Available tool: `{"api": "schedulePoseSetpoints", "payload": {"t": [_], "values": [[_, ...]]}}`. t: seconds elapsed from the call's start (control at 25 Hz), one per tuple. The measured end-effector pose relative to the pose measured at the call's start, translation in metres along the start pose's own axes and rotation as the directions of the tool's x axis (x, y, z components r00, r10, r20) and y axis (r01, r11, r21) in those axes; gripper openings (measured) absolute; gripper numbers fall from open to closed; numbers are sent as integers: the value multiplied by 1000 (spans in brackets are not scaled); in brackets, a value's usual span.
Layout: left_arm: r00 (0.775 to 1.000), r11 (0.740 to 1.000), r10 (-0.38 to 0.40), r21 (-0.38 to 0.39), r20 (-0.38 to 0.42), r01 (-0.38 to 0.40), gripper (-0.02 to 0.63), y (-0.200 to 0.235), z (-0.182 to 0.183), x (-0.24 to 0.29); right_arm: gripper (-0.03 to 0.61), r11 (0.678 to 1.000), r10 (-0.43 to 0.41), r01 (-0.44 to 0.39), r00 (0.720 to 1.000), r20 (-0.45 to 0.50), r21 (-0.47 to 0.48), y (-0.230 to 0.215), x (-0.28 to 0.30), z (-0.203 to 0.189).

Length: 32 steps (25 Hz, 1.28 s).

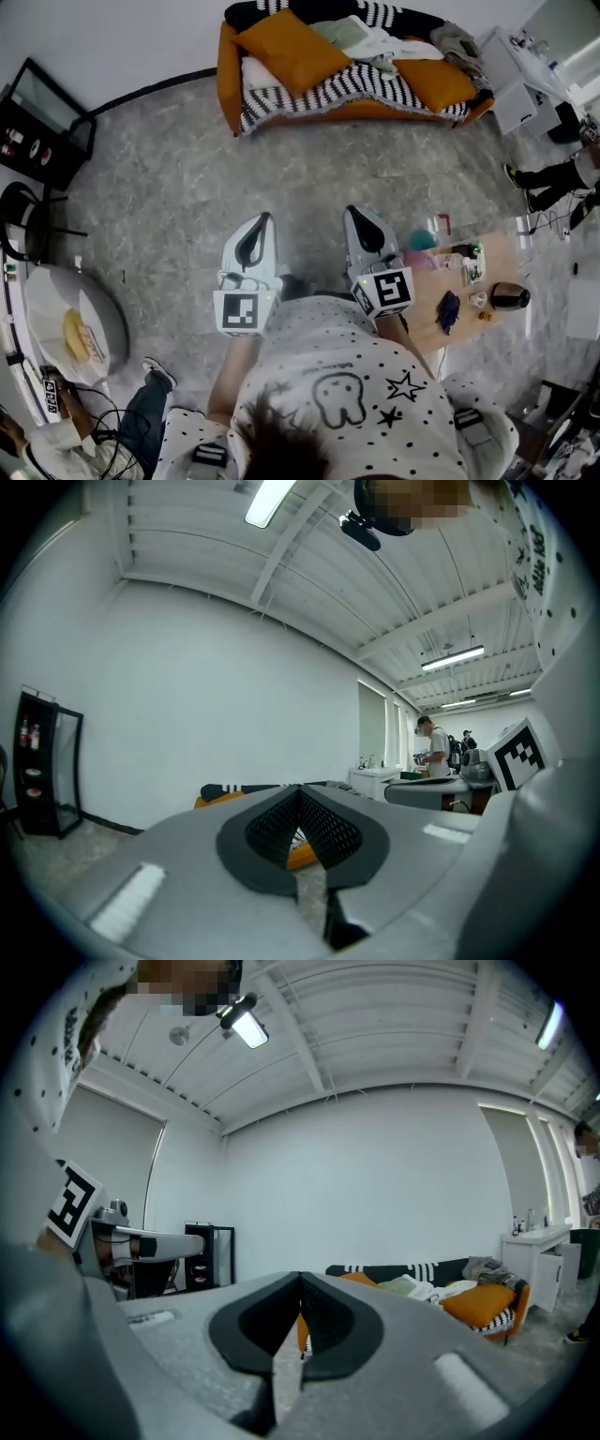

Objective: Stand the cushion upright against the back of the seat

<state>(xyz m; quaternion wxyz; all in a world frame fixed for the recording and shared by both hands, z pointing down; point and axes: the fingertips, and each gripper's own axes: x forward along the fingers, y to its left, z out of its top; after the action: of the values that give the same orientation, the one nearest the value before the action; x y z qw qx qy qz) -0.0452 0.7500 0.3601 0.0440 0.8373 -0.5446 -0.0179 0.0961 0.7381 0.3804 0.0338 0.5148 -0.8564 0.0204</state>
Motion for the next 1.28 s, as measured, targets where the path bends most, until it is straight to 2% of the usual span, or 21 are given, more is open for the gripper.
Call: {"api": "schedulePoseSetpoints", "payload": {"t": [0.24, 0.36, 0.56, 0.96, 1.28], "values": [[1000, 1000, -3, 27, 21, 2, -3, 22, -2, 9, -2, 1000, -15, 16, 1000, -14, 21, 1, 20, -8], [1000, 1000, 3, 13, 25, -4, -3, 32, -2, 9, -2, 1000, -15, 16, 1000, -14, 22, 5, 28, -11], [1000, 1000, 4, -24, -15, -4, -3, 43, -4, 7, -2, 1000, -20, 20, 1000, -19, 18, 13, 39, -11], [999, 998, -12, -67, -44, 9, -3, 43, -18, 17, -2, 999, -42, 42, 999, -28, 0, 2, 42, -12], [999, 998, 3, -65, -46, -6, -3, 41, -16, 46, -2, 999, -27, 28, 999, -41, 17, -21, 56, -16]]}}
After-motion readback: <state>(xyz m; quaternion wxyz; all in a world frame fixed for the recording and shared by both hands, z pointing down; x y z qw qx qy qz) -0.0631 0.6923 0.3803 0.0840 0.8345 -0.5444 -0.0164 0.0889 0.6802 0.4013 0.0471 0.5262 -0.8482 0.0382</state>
